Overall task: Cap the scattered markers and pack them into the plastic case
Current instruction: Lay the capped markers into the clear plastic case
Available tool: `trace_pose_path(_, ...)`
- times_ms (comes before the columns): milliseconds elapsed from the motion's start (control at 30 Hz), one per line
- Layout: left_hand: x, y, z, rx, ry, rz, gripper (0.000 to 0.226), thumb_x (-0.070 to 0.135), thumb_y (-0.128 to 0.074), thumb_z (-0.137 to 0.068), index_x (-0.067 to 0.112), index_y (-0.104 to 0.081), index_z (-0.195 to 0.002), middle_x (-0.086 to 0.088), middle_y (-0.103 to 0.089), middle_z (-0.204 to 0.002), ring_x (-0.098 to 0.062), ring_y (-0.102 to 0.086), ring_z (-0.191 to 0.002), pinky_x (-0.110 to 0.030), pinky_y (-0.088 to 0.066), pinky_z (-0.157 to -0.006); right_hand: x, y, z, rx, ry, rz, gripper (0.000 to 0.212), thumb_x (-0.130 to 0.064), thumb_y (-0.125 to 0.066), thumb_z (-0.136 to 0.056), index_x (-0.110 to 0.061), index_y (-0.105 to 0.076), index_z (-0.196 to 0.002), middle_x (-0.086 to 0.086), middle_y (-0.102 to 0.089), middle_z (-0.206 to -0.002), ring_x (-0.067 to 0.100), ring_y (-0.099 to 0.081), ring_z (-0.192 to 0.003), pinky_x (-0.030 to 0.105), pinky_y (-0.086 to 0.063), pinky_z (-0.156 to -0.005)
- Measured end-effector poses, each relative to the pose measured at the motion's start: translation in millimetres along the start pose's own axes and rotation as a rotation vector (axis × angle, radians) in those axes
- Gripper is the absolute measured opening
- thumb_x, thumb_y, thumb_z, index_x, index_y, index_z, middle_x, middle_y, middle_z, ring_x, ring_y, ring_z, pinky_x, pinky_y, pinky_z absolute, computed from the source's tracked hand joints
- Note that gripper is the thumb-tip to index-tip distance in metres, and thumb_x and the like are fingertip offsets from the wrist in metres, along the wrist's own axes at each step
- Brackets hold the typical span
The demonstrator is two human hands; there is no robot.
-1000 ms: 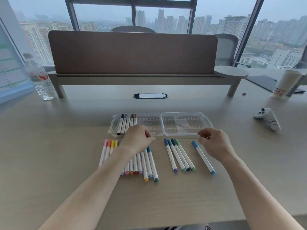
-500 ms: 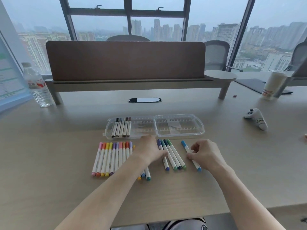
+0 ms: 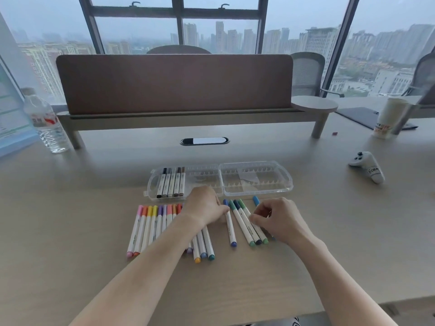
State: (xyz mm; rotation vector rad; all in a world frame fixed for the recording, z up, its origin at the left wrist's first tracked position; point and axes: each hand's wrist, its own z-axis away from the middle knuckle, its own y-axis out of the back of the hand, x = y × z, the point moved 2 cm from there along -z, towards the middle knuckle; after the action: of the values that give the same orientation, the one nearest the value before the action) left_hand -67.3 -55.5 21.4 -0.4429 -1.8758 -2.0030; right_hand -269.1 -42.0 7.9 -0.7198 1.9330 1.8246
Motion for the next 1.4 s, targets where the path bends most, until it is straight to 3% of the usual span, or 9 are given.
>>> trace_pose_path(200,-5,9,-11,0.004,-0.007,0.009,0.036,0.036,-0.071,-0.09,0.007,-0.07,-0.068,-0.009,-0.064,-0.062,-0.021,-0.061,-0.058,-0.037,-0.06,-0.08,-10,-6,2,-0.032,0.048,0.101,0.016,-0.038,-0.076,-0.078,-0.027,-0.071,-0.069,-0.01,-0.067,-0.068,0.007,-0.062,-0.067,0.032,-0.057,-0.067)
trace_pose_path(333,-15,18,-13,0.049,0.004,0.08,0.04,0.034,-0.07,-0.091,-0.002,-0.073,-0.075,-0.016,-0.075,-0.077,-0.026,-0.074,-0.079,-0.025,-0.051,-0.081,-18,-11,4,-0.08,0.064,0.156,0.023,-0.041,-0.073,-0.079,-0.023,-0.069,-0.066,-0.007,-0.067,-0.066,0.01,-0.063,-0.065,0.035,-0.057,-0.064)
trace_pose_path(500,-30,35,-15,0.105,0.019,0.09,0.04,0.035,-0.069,-0.093,-0.001,-0.074,-0.077,-0.012,-0.076,-0.078,-0.015,-0.072,-0.072,-0.025,-0.053,-0.074,-28,-17,0,-0.104,0.017,0.312,0.033,-0.04,-0.068,-0.078,-0.012,-0.067,-0.06,0.001,-0.067,-0.058,0.02,-0.064,-0.059,0.03,-0.052,-0.05)
trace_pose_path(567,-36,39,-15,0.115,0.029,0.088,0.041,0.036,-0.067,-0.094,-0.001,-0.073,-0.076,-0.012,-0.076,-0.079,-0.02,-0.073,-0.073,-0.023,-0.05,-0.065,-33,-20,-1,-0.107,0.0,0.36,0.034,-0.036,-0.065,-0.076,-0.01,-0.06,-0.055,0.001,-0.058,-0.052,0.022,-0.057,-0.053,0.029,-0.042,-0.045)
trace_pose_path(667,-41,43,-15,0.119,0.037,0.116,0.039,0.035,-0.067,-0.094,0.003,-0.071,-0.073,-0.009,-0.075,-0.077,-0.018,-0.073,-0.075,-0.025,-0.05,-0.071,-38,-22,-3,-0.093,-0.007,0.376,0.035,-0.03,-0.062,-0.073,-0.015,-0.042,-0.048,-0.003,-0.039,-0.045,0.019,-0.041,-0.046,0.025,-0.03,-0.042)
trace_pose_path(833,-50,46,-15,0.12,0.03,0.146,0.038,0.034,-0.066,-0.095,-0.001,-0.072,-0.081,-0.011,-0.075,-0.08,-0.017,-0.072,-0.077,-0.023,-0.044,-0.073,-43,-23,-3,-0.07,0.0,0.332,0.032,-0.033,-0.059,-0.067,-0.015,-0.04,-0.049,-0.003,-0.035,-0.045,0.018,-0.037,-0.044,0.023,-0.03,-0.044)
trace_pose_path(967,-48,48,-14,0.117,-0.006,0.203,0.032,0.033,-0.066,-0.096,0.003,-0.072,-0.087,-0.001,-0.073,-0.078,0.001,-0.062,-0.072,-0.026,-0.049,-0.077,-47,-24,-1,-0.053,0.029,0.257,0.034,-0.031,-0.057,-0.067,-0.015,-0.036,-0.045,-0.003,-0.03,-0.035,0.013,-0.028,-0.038,0.022,-0.027,-0.04)
trace_pose_path(1200,-47,49,-19,0.077,-0.061,0.296,0.022,0.037,-0.062,-0.098,0.019,-0.07,-0.087,0.003,-0.073,-0.081,-0.01,-0.069,-0.079,-0.033,-0.057,-0.087,-60,-31,-8,0.006,0.061,0.141,0.033,-0.033,-0.059,-0.072,-0.004,-0.051,-0.057,0.007,-0.048,-0.045,0.025,-0.063,-0.05,0.037,-0.053,-0.05)
trace_pose_path(1400,-49,55,-31,0.029,-0.066,0.426,0.024,0.041,-0.063,-0.096,0.02,-0.075,-0.092,0.005,-0.075,-0.083,-0.009,-0.071,-0.079,-0.026,-0.057,-0.078,-81,-36,-17,0.007,0.086,0.087,0.024,-0.037,-0.061,-0.074,-0.017,-0.062,-0.061,0.0,-0.063,-0.055,0.016,-0.063,-0.053,0.036,-0.057,-0.055)
